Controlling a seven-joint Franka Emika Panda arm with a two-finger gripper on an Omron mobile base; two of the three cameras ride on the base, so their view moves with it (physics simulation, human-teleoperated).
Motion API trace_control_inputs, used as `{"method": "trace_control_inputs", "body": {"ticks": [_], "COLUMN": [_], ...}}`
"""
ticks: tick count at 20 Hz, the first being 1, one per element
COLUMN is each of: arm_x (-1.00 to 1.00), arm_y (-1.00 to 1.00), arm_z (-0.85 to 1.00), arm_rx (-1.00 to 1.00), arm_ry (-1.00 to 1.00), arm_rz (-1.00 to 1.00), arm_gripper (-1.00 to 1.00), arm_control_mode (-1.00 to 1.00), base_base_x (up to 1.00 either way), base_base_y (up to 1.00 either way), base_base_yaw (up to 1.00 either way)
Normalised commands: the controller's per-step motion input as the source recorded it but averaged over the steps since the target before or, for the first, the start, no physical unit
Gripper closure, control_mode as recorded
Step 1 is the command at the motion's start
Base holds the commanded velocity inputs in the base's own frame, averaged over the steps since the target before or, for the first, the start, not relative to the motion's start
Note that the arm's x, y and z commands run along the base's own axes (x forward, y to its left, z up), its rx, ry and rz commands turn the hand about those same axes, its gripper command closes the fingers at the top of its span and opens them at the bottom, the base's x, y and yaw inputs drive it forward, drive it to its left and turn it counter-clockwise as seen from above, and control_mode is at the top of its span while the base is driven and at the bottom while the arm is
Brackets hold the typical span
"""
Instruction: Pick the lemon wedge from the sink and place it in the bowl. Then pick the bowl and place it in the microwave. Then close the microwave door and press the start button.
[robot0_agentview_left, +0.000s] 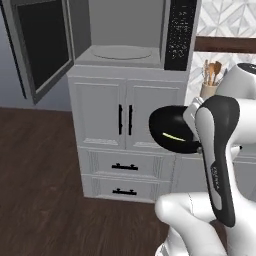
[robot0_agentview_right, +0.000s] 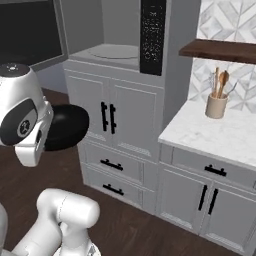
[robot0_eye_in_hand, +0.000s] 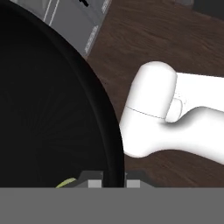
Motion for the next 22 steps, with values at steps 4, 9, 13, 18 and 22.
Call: {"method": "trace_control_inputs", "body": {"ticks": [4,9,13,18,22], "arm_x": [0.00,0.00,0.00,0.00,0.00], "arm_y": [0.00,0.00,0.00,0.00,0.00], "arm_z": [0.00,0.00,0.00,0.00,0.00], "arm_rx": [0.00,0.00,0.00,0.00,0.00], "arm_ry": [0.00,0.00,0.00,0.00,0.00], "arm_rz": [0.00,0.00,0.00,0.00,0.00], "arm_gripper": [1.00,1.00,1.00,1.00,1.00], "arm_control_mode": [1.00,1.00,1.00,1.00,1.00], "base_base_x": [0.93,0.67,0.31,0.07,0.16], "base_base_y": [0.00,0.07,0.46,0.60,0.23], "base_base_yaw": [0.02,0.09,0.15,0.13,0.14]}}
